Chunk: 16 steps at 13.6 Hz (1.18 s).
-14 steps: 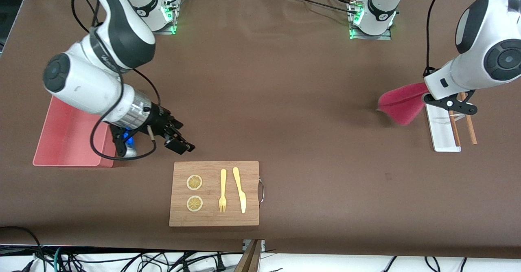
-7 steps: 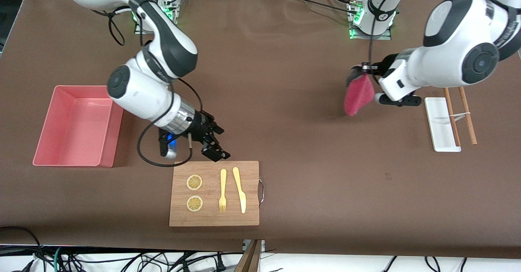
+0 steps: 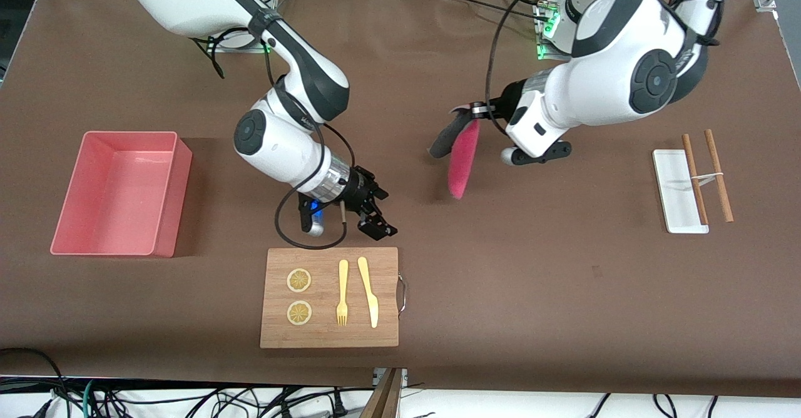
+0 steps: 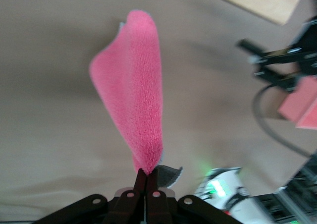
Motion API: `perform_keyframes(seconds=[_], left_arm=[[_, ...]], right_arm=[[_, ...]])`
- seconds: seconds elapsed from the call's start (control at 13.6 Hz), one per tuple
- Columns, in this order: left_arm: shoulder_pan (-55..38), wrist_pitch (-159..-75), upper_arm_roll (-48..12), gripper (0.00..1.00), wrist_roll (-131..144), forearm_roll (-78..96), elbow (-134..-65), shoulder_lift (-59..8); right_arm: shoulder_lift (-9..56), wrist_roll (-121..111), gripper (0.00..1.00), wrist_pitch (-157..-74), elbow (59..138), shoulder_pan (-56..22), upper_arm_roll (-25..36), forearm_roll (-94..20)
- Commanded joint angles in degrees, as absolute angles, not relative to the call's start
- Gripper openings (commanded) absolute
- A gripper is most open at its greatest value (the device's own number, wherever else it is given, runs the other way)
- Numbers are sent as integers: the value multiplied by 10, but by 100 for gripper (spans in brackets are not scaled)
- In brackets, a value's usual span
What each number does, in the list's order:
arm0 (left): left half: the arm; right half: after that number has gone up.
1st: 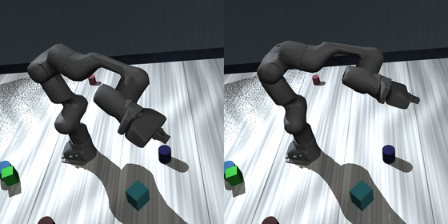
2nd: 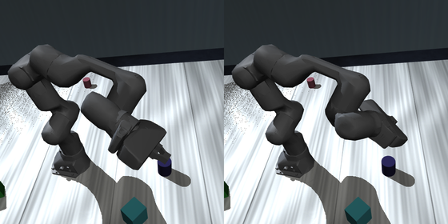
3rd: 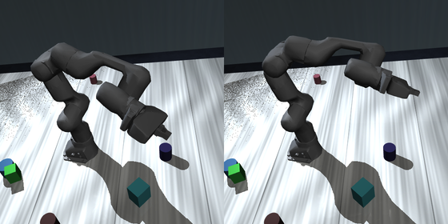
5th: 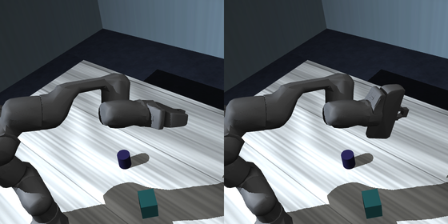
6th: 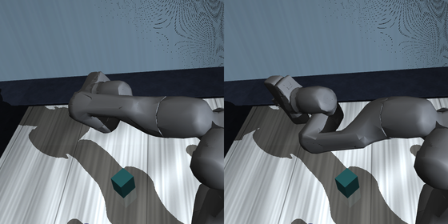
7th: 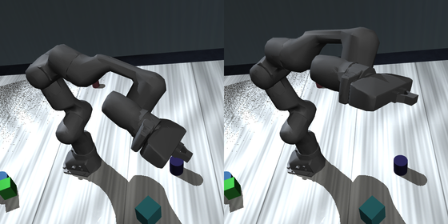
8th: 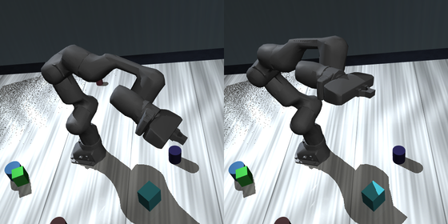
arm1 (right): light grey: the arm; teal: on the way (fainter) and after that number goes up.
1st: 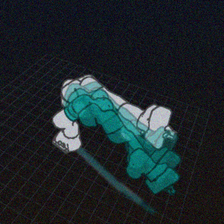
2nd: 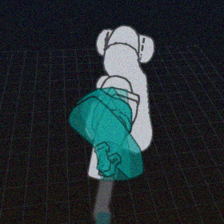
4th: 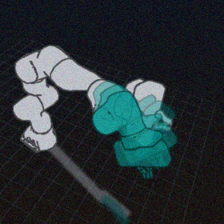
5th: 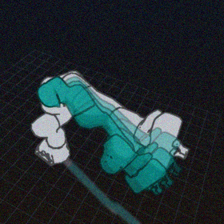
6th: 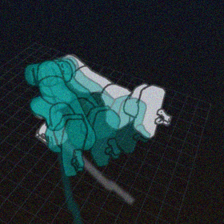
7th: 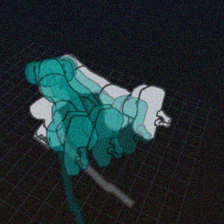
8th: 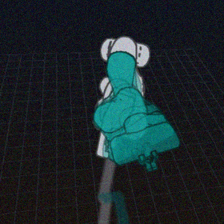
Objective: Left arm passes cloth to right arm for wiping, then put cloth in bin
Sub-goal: 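Grasp the hanging cloth with the right gripper beside the left gripper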
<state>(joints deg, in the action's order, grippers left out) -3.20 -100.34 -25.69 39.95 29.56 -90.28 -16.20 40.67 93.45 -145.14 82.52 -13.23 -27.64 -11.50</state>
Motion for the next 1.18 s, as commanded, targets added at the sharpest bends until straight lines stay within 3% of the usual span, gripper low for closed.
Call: perform_keyframes(seconds=[0.0,0.44,0.51,0.59,0.66,0.88,1.03,1.1], left_arm=[[-65,-1053,-253,0,461,336,-882,-184],[-86,-1149,-253,0,533,415,-881,-190],[-88,-1157,-253,0,536,423,-881,-190],[-88,-1158,-252,0,537,424,-880,-190],[-88,-1158,-252,0,537,426,-875,-191],[-88,-1158,-252,0,538,426,-868,-193],[-87,-1158,-252,0,538,426,-868,-193],[-87,-1157,-252,0,538,426,-868,-193]], right_arm=[[426,955,100,-1489,824,-145,-287,-123],[440,969,98,-1520,841,-161,-310,-121],[441,960,79,-1518,850,-163,-311,-120],[441,953,50,-1517,856,-162,-314,-120],[441,949,32,-1515,857,-162,-314,-120],[438,948,18,-1514,855,-157,-318,-120],[436,947,0,-1514,851,-154,-323,-119],[435,947,0,-1514,850,-150,-323,-119]])
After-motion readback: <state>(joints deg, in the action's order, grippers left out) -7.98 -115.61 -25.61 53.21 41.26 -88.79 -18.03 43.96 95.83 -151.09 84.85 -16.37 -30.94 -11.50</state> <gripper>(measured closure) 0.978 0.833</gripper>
